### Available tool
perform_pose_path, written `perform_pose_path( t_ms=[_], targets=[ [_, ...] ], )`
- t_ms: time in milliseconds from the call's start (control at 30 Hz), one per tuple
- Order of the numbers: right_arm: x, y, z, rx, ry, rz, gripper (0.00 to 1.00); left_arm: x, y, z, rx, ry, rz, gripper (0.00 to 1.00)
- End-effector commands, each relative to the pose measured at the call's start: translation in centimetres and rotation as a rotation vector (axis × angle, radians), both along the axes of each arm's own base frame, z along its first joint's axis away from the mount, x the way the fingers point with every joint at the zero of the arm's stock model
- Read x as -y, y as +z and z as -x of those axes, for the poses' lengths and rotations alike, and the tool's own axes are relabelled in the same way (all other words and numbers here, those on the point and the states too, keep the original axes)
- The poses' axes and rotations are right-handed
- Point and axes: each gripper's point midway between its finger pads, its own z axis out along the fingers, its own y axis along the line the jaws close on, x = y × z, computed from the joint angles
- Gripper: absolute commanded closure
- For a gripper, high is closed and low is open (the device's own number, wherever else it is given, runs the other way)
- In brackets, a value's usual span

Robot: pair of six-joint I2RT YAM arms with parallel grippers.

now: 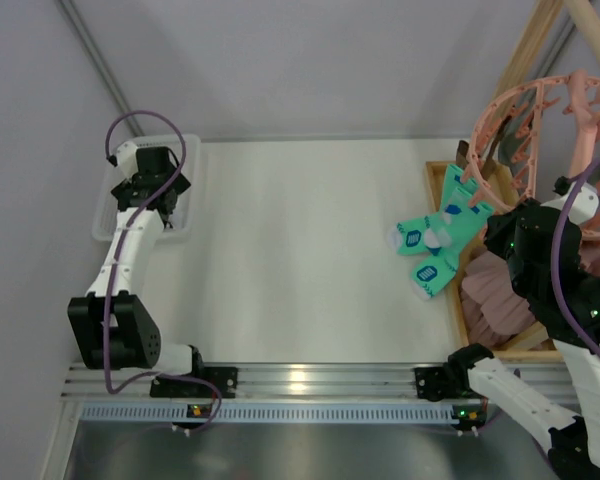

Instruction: Remove the socks clipped to the hanger

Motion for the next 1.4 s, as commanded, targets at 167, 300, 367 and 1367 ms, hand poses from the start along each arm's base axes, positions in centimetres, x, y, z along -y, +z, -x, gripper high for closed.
perform_pose_path(
  t_ms=[167, 300, 367, 1367],
  targets=[
    [-0.7, -0.6, 0.6, -0.032, 0.054, -0.013, 1.00, 20.0, 10.9, 1.2, 0.300, -0.603, 0.094, 0.02],
    [-1.2, -0.4, 1.1, -0.027, 0.090, -0.034, 1.00, 34.2, 12.5, 5.6, 0.499, -1.085, 0.229, 0.12],
    [-1.5, -0.3, 1.4, -0.025, 0.111, -0.044, 1.00, 38.7, 10.8, 7.6, 0.521, -1.257, 0.249, 0.13],
    [-1.6, 0.8, 3.1, -0.018, 0.177, -0.031, 1.00, 65.8, 2.5, 18.2, 0.567, -2.188, 0.388, 0.13]
  ],
)
